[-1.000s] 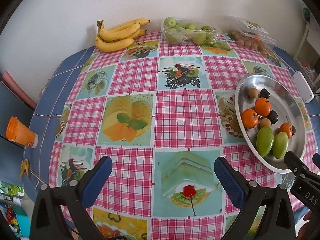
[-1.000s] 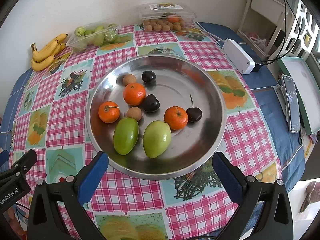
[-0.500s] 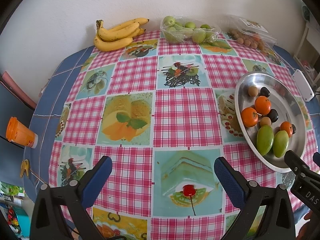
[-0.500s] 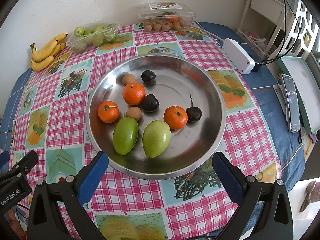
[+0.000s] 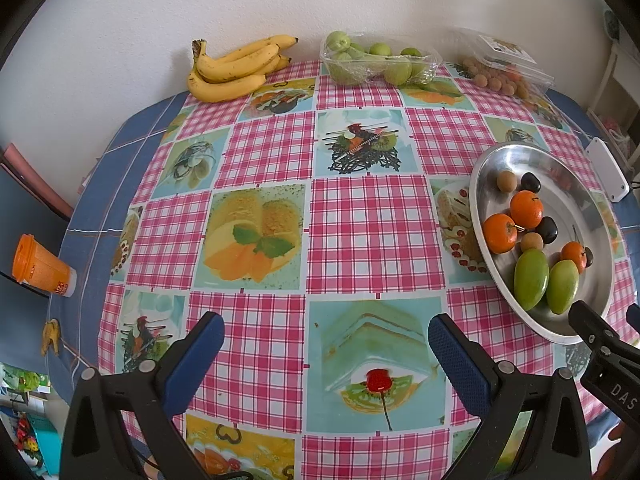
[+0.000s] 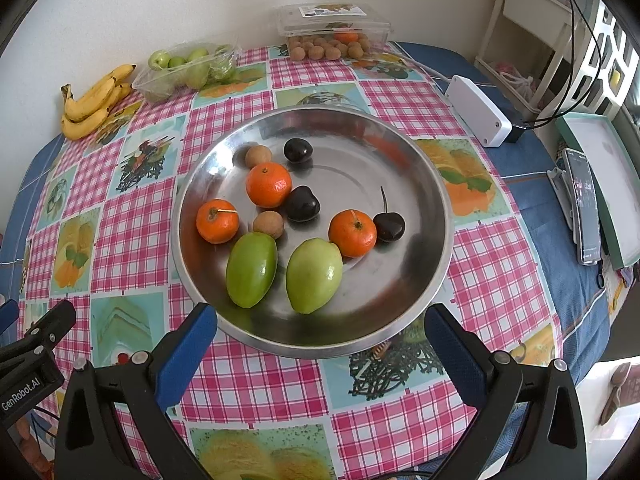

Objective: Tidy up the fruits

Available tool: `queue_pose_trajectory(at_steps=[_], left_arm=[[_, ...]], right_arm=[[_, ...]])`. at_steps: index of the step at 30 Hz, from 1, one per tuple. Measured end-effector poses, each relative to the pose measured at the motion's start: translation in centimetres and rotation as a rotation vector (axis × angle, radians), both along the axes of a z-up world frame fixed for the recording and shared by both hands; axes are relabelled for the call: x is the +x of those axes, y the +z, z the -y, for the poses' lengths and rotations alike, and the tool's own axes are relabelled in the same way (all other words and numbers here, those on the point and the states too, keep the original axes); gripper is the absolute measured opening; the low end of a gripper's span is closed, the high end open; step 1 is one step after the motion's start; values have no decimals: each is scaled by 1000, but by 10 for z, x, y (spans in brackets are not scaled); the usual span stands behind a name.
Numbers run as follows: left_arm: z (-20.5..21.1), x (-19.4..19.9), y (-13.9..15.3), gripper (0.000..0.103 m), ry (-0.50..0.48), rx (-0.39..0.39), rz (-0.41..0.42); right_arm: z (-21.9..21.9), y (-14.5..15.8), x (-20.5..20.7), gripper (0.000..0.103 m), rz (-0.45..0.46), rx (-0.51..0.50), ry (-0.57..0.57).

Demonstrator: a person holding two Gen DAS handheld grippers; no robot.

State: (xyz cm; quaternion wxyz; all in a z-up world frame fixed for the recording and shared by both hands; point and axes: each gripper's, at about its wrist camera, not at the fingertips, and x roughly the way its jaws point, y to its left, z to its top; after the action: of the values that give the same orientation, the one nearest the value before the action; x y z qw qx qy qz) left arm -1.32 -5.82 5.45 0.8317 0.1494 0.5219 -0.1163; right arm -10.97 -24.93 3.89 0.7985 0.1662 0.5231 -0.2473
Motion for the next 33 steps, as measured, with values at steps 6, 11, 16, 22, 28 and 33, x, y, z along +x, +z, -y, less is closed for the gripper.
queue_pose_trajectory(at_steps=[6, 11, 16, 22, 28, 33], left_arm=[[0, 0, 0, 103, 1, 0, 0], [0, 0, -1, 103, 1, 1, 0], [0, 0, -1, 103, 1, 2, 0], [0, 0, -1, 103, 2, 3, 1], [-1, -1, -2, 103, -3, 8, 1], [-1, 0, -2, 103, -10, 12, 0]], right_arm=[[0, 0, 0, 103, -2, 0, 5], [1, 0, 1, 103, -4, 1, 5], [1, 0, 1, 103, -4, 2, 6], [0, 0, 1, 103, -4, 2, 7], [0, -1, 1, 103, -5, 3, 5], [0, -1, 1, 103, -5, 3, 5]])
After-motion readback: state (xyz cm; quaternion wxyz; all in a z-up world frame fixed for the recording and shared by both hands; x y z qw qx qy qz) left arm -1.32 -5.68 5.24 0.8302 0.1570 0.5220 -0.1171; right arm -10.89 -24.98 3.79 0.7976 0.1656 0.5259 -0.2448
